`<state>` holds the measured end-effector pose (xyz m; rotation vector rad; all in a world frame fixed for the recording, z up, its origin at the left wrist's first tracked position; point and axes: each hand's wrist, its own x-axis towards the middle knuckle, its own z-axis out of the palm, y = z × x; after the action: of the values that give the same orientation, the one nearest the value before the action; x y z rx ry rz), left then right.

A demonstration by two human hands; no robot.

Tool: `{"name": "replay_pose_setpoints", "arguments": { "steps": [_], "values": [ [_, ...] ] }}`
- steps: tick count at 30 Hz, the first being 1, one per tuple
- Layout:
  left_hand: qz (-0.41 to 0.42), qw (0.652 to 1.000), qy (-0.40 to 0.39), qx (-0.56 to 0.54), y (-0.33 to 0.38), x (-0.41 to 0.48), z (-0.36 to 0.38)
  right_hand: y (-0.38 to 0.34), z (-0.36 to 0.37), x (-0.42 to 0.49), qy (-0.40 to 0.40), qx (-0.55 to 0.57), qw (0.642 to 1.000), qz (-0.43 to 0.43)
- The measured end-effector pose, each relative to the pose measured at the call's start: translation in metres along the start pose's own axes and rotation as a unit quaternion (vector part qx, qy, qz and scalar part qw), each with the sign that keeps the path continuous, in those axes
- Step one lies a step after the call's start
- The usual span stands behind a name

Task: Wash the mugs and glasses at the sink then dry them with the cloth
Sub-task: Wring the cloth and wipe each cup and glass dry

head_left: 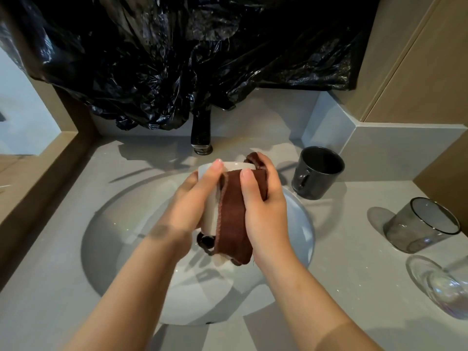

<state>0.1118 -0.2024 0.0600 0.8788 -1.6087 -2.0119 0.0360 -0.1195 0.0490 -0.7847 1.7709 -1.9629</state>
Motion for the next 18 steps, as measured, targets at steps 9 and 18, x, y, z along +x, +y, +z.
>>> {"name": "replay_pose_setpoints", "arguments": {
  "steps": [9, 18],
  "values": [
    [-0.04, 0.986, -0.069, -0.145, -0.004, -0.011, 0.007, -0.027, -0.013, 0.015, -0.041, 0.072, 0.973, 0.215],
    [0.0, 0.981, -0.069, -0.182, 0.012, 0.0, -0.002, -0.017, 0.004, -0.008, -0.047, 0.077, 0.991, 0.102]
  ]
}}
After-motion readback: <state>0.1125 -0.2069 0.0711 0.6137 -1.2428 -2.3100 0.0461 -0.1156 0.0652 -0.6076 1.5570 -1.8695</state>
